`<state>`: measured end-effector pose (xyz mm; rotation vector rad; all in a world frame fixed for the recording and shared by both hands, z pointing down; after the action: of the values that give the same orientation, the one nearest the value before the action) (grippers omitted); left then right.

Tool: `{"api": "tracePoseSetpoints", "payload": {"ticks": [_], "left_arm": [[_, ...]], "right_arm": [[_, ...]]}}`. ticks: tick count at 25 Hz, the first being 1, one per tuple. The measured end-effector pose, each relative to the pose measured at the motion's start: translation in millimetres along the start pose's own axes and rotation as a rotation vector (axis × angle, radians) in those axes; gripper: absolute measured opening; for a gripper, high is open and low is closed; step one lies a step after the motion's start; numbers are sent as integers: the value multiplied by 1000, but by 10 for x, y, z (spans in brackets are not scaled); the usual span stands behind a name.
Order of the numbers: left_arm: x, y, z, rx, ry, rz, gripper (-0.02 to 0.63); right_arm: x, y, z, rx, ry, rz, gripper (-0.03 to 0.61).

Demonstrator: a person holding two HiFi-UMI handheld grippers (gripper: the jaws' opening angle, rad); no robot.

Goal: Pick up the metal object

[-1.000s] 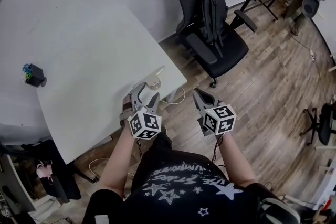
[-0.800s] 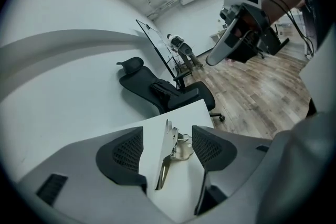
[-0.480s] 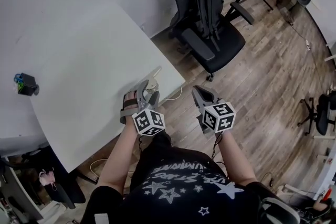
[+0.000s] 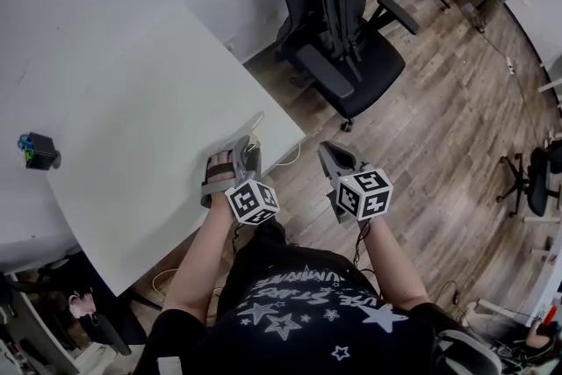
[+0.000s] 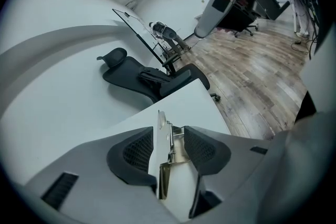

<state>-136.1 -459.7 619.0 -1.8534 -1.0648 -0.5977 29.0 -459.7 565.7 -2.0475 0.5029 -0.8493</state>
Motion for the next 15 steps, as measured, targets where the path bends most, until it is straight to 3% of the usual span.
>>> {"api": "tracePoseSetpoints", "payload": {"ticks": [5,15], "left_arm": [[11,23,-8,-8,34,-77,166],[38,-25,-44,-67,59,-140,56]], "right_arm": [[12,-11,49,7,-7,1,52],[39,-15,200,15,-19,3,52]]}}
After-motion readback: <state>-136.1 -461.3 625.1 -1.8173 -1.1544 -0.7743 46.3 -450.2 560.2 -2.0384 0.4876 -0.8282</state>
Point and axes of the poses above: the fingertips, and each gripper's own axes: z backward along the fingers, x to its right, y out of its top, the point moved 2 cm from there along z, backward along the fingers, and after that the axes turned 12 degrees about y, right-handed, at the moved point
